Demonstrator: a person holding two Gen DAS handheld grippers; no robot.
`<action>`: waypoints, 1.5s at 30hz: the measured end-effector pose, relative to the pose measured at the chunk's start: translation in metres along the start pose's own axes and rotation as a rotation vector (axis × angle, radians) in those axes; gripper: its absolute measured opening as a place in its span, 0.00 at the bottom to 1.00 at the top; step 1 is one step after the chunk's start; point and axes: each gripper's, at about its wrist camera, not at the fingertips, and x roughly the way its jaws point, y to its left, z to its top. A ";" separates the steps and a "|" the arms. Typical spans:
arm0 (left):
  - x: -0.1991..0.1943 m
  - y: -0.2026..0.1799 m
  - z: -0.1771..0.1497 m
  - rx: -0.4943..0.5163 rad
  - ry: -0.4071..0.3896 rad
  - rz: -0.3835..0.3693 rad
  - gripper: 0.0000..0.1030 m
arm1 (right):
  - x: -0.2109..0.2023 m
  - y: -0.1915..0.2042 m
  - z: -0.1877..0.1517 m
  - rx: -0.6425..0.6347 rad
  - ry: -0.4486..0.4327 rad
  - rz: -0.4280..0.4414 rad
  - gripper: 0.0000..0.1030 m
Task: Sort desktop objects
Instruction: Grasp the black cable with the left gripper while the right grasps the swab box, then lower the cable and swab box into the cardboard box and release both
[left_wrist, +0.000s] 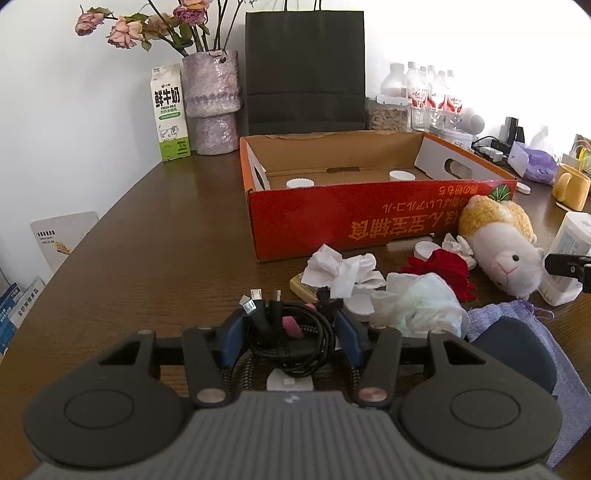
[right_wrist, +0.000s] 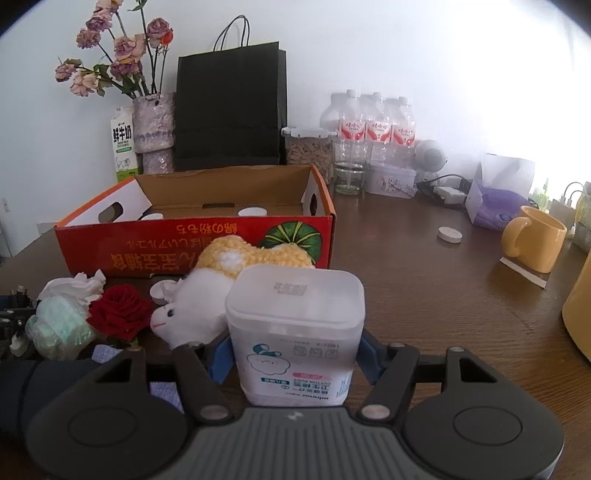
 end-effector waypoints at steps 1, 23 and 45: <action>-0.002 0.001 0.000 -0.002 -0.004 0.001 0.52 | -0.002 0.000 0.000 0.002 -0.006 -0.001 0.63; -0.021 -0.006 0.091 0.018 -0.188 -0.028 0.52 | -0.014 0.009 0.080 -0.092 -0.208 0.042 0.63; 0.120 -0.031 0.189 0.001 0.023 -0.028 0.52 | 0.146 0.039 0.173 -0.158 -0.013 0.092 0.63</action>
